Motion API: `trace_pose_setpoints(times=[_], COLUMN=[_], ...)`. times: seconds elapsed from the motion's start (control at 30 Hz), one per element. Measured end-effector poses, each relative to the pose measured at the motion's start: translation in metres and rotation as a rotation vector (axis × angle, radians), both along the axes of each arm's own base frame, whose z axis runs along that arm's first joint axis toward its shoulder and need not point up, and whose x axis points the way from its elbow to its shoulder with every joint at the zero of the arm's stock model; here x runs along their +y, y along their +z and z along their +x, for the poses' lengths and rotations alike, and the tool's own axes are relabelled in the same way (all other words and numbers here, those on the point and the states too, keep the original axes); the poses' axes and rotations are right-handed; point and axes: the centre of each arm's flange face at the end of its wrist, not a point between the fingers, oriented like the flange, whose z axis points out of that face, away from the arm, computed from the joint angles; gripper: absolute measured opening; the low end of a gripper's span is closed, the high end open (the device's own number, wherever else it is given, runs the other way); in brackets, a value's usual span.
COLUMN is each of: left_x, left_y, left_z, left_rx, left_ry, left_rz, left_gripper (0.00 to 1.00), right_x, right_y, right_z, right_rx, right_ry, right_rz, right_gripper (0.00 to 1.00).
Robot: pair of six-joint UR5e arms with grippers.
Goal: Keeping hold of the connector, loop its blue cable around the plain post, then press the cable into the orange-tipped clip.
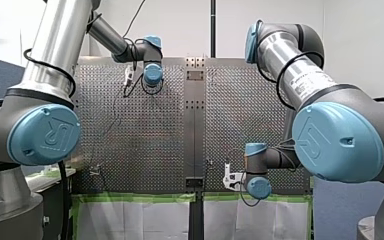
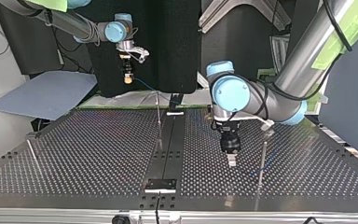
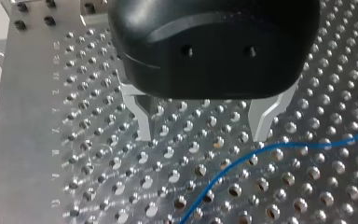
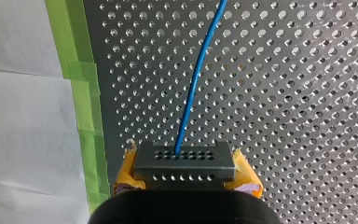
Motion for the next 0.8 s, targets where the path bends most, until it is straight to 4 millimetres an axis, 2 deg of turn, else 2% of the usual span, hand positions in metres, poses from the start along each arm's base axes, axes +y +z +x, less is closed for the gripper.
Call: trace_pose_setpoints(times=[0.43, 0.8], left_x=[0.001, -0.003], left_y=[0.007, -0.007], left_z=[0.006, 0.026], left_rx=[-0.03, 0.013], left_ry=[0.043, 0.094], left_rz=[0.048, 0.091], left_gripper=[1.0, 1.0], right_x=[0.001, 0.001], right_y=[0.0, 0.0], right_z=[0.001, 0.001], right_rx=[0.0, 0.001], right_ry=[0.002, 0.003], right_rz=[-0.002, -0.003], right_gripper=[0.0, 0.0])
